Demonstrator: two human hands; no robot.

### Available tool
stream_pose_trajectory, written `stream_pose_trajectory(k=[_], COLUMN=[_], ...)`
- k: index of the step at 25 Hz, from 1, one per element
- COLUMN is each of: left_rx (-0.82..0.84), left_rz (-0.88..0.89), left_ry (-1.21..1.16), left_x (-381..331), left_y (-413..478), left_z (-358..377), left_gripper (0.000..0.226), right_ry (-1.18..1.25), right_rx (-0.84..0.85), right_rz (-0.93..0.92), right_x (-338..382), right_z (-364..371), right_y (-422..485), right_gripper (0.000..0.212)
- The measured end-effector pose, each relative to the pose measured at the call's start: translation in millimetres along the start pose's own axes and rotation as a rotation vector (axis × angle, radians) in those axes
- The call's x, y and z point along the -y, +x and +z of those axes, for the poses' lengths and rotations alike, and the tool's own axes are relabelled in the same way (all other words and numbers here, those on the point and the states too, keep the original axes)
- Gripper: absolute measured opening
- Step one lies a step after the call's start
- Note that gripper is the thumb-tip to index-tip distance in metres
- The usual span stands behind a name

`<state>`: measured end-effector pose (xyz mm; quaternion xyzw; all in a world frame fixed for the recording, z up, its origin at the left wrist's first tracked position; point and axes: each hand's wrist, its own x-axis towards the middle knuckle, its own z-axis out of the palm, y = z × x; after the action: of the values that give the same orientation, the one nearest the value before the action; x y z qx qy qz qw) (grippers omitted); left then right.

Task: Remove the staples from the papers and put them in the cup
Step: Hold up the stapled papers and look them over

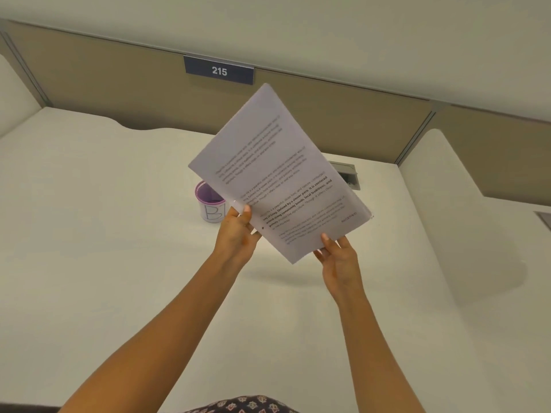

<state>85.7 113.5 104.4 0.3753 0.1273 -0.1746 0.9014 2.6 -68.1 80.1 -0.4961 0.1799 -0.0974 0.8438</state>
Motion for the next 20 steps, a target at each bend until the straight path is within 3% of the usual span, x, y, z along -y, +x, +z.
stream_pose_trajectory(k=[3,7,9,14,20], left_rx=[0.049,0.025,0.013,0.197,0.179], left_rz=[-0.047,0.050,0.099,0.123,0.241], left_ry=[0.009,0.140,0.300,0.812,0.810], left_x=[2.3,-29.6,-58.0,-77.0,-63.7], left_y=[0.3,8.6,14.4,15.5,11.8], left_z=[-14.3,-42.8,-60.8,-61.1,-60.9], left_gripper=[0.023,0.027,0.025,0.028,0.023], right_ry=[-0.031,-0.162,-0.225,-0.361,-0.367], right_rx=[-0.009,-0.020,-0.020,0.034,0.021], right_rz=[-0.074,-0.096,-0.091,-0.101,-0.134], right_x=[10.0,27.8,38.3,48.8,51.6], right_z=[-2.3,-21.7,-37.7,-54.4,-57.4], right_y=[3.1,1.4,0.0,-1.6,0.8], right_gripper=[0.028,0.025,0.026,0.030,0.028])
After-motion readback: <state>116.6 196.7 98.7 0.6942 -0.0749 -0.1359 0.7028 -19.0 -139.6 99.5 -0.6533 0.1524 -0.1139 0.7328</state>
